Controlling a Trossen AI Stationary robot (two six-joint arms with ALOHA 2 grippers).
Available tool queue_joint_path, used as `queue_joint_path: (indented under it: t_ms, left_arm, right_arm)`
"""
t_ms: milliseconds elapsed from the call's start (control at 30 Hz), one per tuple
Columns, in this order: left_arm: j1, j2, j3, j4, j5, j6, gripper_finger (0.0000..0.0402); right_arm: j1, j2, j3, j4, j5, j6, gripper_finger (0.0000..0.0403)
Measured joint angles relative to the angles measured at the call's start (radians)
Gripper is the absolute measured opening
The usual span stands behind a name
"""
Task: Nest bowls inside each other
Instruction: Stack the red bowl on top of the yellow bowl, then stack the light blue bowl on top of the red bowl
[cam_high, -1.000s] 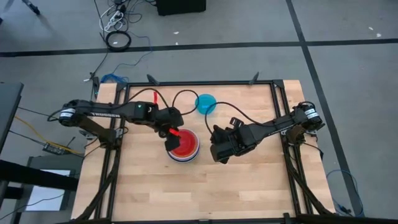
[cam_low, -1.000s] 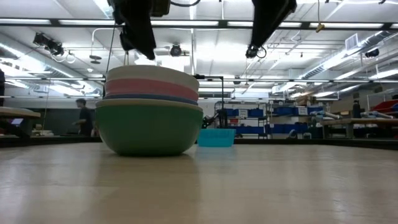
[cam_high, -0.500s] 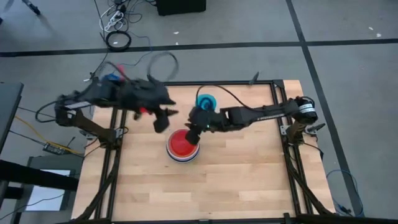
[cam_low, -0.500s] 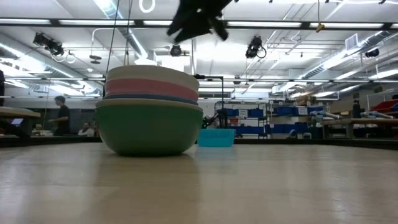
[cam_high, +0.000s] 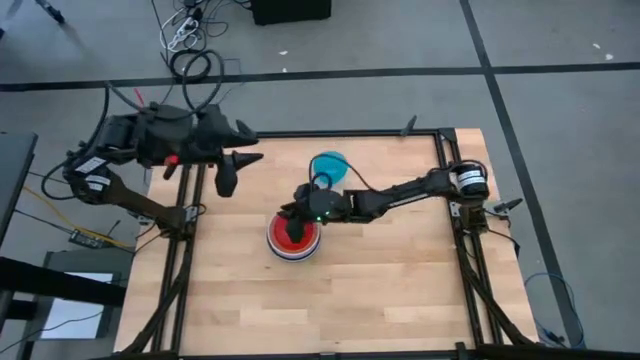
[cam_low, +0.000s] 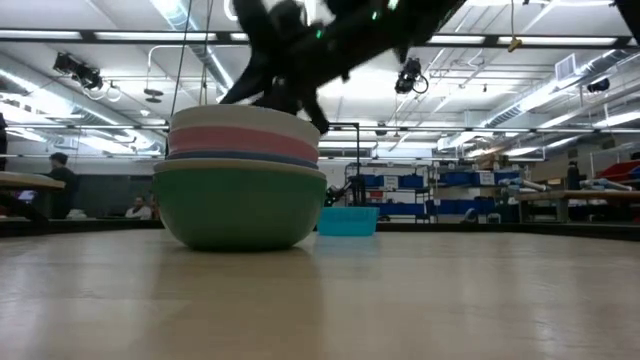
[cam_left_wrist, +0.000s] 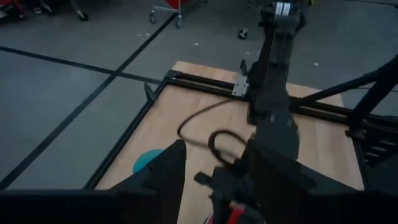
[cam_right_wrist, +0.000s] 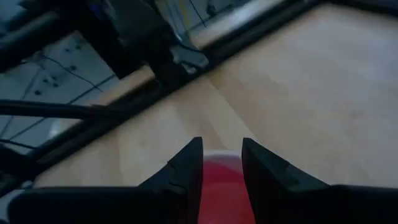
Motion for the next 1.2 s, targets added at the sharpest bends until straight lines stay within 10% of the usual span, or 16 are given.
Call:
queue_joint_path:
  t_ms: [367, 667, 833, 1200]
  left_arm:
    - [0.0, 0.01, -0.003, -0.089, -0.007, -0.004, 0.0179]
    - [-0.016, 0.007, -0.111, -0.222, -0.009, -0.117, 0.0179]
    - [-0.108, 0.007, -0.357, -0.181, -0.007, -0.281, 0.0179]
    - [-0.297, 0.012, -0.98, 0.415, -0.003, -0.48, 0.0179]
  right_arm:
    - [0.008, 0.042, 0.001, 0.025, -0.068, 0.027, 0.01]
    - [-0.034, -0.162, 0.002, -0.336, 0.11, -0.184, 0.01]
    - [-0.099, -0.277, 0.002, -0.624, 0.142, -0.204, 0.01]
    - [-0.263, -0.311, 0.001, -0.938, -0.216, -0.259, 0.012]
